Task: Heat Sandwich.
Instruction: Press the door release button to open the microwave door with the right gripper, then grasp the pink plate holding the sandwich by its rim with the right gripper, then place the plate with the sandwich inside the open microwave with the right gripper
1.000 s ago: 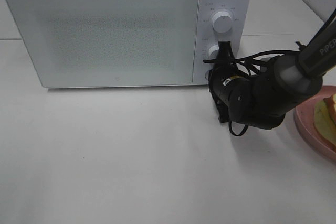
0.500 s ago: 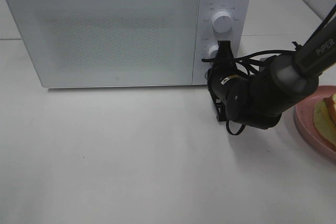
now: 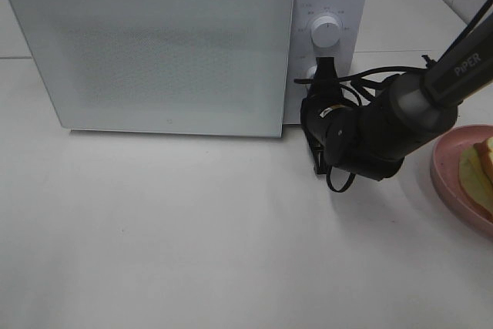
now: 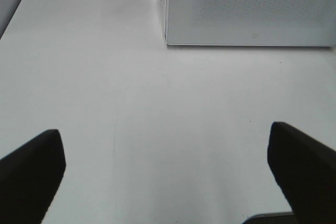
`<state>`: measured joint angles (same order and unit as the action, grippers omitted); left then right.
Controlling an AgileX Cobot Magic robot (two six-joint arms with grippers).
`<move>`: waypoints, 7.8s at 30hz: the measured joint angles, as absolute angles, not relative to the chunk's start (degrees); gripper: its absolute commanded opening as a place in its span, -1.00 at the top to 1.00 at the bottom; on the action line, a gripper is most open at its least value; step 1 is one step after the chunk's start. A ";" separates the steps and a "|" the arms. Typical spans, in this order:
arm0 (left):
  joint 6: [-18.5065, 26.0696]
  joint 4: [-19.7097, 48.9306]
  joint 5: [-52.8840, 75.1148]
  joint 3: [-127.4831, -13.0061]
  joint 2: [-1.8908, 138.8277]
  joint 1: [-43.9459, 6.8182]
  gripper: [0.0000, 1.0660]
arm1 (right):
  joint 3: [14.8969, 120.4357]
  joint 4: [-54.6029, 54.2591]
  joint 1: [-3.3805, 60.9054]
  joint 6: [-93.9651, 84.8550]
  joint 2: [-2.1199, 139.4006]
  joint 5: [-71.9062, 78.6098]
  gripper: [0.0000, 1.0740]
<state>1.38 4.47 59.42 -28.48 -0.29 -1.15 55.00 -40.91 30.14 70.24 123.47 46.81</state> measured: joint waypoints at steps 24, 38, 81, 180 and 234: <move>1.38 4.47 59.42 -28.48 -0.29 -1.15 -0.89 | 55.69 -40.91 30.14 69.27 123.82 44.81 0.98; 1.38 4.47 59.42 -28.48 -0.29 -1.15 -0.89 | 55.81 -40.91 29.97 69.27 123.82 43.95 0.98; 1.38 4.47 59.42 -28.48 -0.29 -1.15 -0.89 | 43.09 -35.29 30.60 11.29 99.52 8.31 0.88; 1.38 4.47 59.42 -28.48 -0.29 -1.15 -0.89 | 53.92 7.22 7.51 2.23 106.68 -36.10 -0.66; 1.38 4.47 59.42 -28.48 -0.29 -1.15 -0.89 | 53.92 14.84 7.51 7.73 106.68 -37.47 0.98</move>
